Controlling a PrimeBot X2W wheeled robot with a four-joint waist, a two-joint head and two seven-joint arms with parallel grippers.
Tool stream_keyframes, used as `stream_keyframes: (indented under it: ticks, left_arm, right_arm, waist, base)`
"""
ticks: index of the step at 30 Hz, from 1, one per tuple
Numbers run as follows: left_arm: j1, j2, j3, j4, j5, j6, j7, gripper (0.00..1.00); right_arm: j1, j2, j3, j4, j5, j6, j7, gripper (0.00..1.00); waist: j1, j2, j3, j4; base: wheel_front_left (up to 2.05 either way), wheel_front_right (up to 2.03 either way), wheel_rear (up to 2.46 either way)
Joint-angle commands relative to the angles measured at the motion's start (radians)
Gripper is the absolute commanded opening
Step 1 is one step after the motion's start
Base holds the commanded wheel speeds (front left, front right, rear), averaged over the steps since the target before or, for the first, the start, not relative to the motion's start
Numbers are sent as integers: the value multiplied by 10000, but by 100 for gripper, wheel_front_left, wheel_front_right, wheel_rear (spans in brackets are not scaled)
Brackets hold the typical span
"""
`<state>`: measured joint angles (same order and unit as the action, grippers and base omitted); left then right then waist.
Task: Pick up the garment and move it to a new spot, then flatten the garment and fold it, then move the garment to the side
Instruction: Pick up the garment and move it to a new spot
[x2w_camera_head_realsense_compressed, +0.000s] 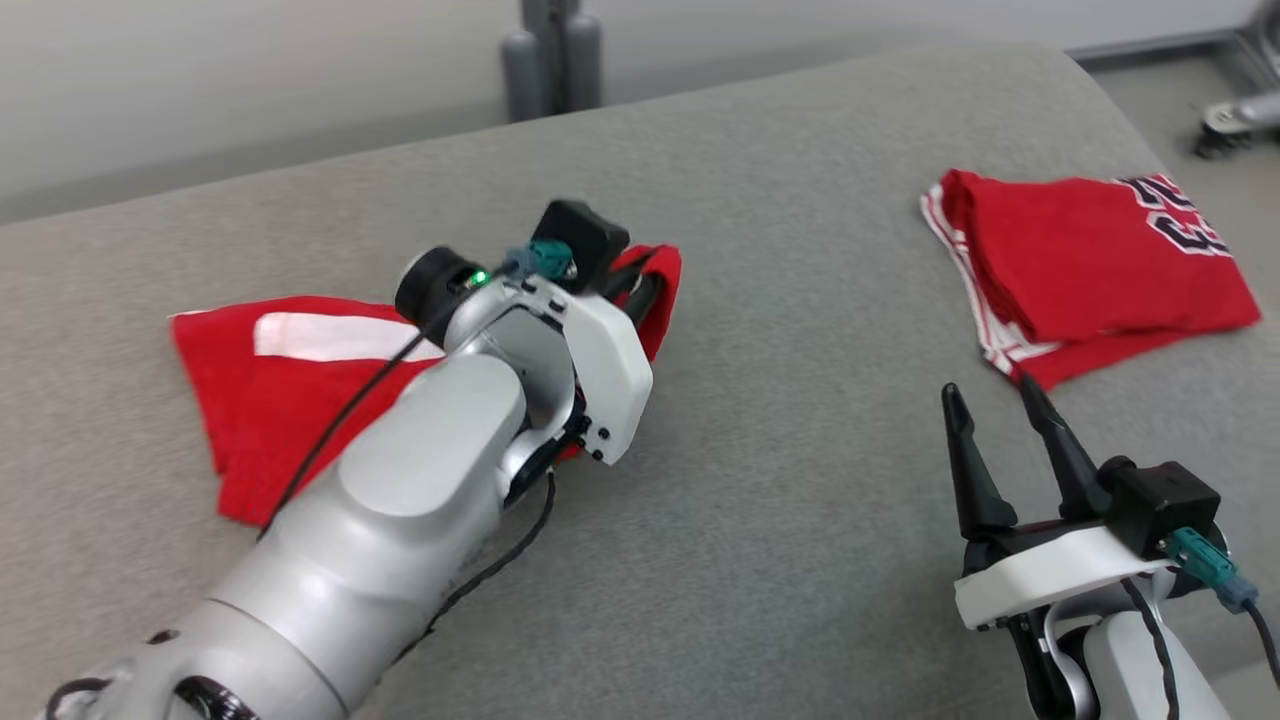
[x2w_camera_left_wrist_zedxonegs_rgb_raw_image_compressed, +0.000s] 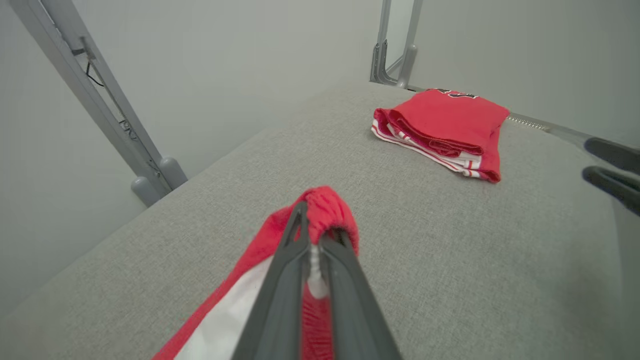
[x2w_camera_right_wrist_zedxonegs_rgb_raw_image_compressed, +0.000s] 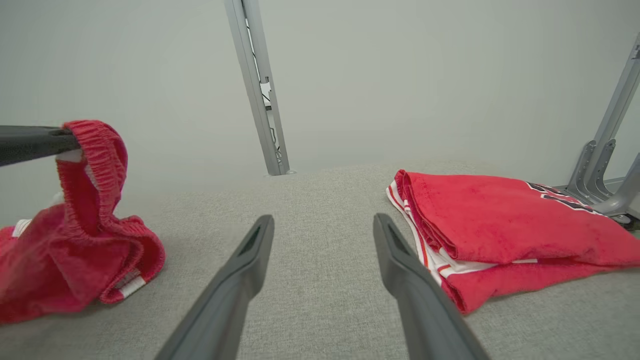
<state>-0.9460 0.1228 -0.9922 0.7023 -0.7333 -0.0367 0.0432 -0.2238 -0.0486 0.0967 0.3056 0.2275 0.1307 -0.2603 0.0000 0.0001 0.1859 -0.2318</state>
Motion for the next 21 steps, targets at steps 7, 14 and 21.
stream_keyframes:
  ticks: [7, 14, 21]
  left_arm:
    - [134, -626, -479, 2178, 84, 305, -612, 15]
    - [80, -696, -1057, 2708, 276, 574, -680, 100]
    - [249, -698, -1909, 2031, 229, 830, -390, 100]
  right_arm:
    - [-194, -44, 270, 132, 321, 2, -67, 100]
    - [-109, -41, 230, 175, 246, 2, -62, 100]
    - [-82, -46, 206, 198, 119, 2, -61, 100]
  waist:
    - [0, -1, 820, -1148]
    - [0, -1, 734, -992]
    - [0, -1, 406, -459]
  base:
    - [0, 0, 0]
    - [0, 0, 0]
    - [0, 0, 0]
